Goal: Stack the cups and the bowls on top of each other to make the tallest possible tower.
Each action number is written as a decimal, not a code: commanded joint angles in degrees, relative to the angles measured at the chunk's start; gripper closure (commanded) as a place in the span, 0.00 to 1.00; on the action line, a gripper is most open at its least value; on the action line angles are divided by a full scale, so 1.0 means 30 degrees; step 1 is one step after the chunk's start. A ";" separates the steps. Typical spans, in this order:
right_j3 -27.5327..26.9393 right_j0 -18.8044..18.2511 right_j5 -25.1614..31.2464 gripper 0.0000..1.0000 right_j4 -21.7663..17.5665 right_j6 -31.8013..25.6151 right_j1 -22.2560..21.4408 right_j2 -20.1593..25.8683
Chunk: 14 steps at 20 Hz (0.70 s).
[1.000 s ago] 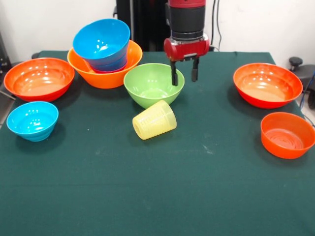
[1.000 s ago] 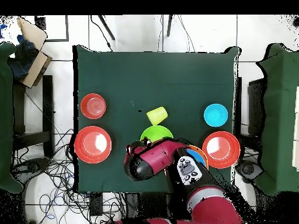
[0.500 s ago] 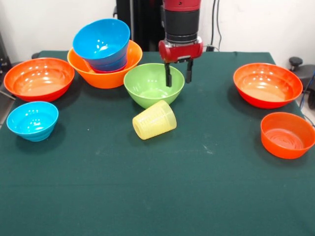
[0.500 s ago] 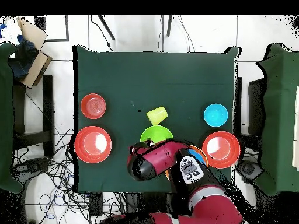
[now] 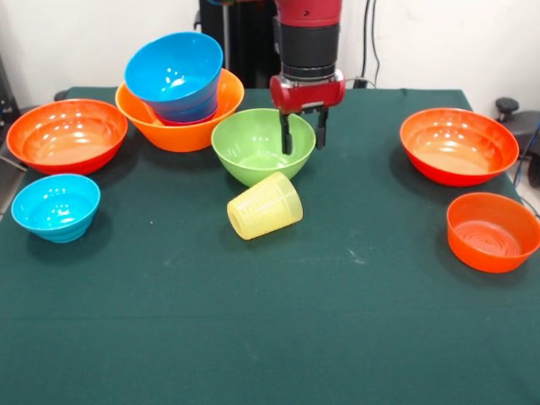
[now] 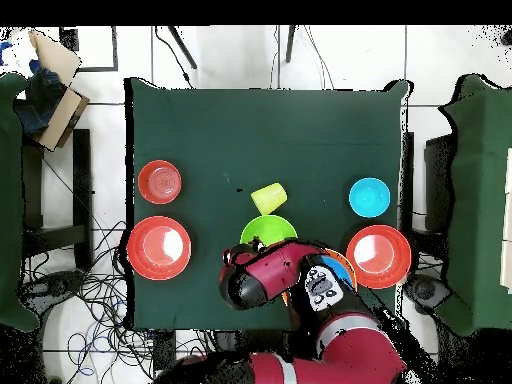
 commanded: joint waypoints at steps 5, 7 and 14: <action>-0.1932 0.0946 -0.2383 0.00 -0.0121 0.1813 0.1543 -0.0724; -0.1922 0.1114 -0.2605 0.00 0.0000 0.1861 0.1593 -0.0951; -0.1686 0.0944 -0.2161 1.00 0.0142 0.1512 0.1307 -0.0716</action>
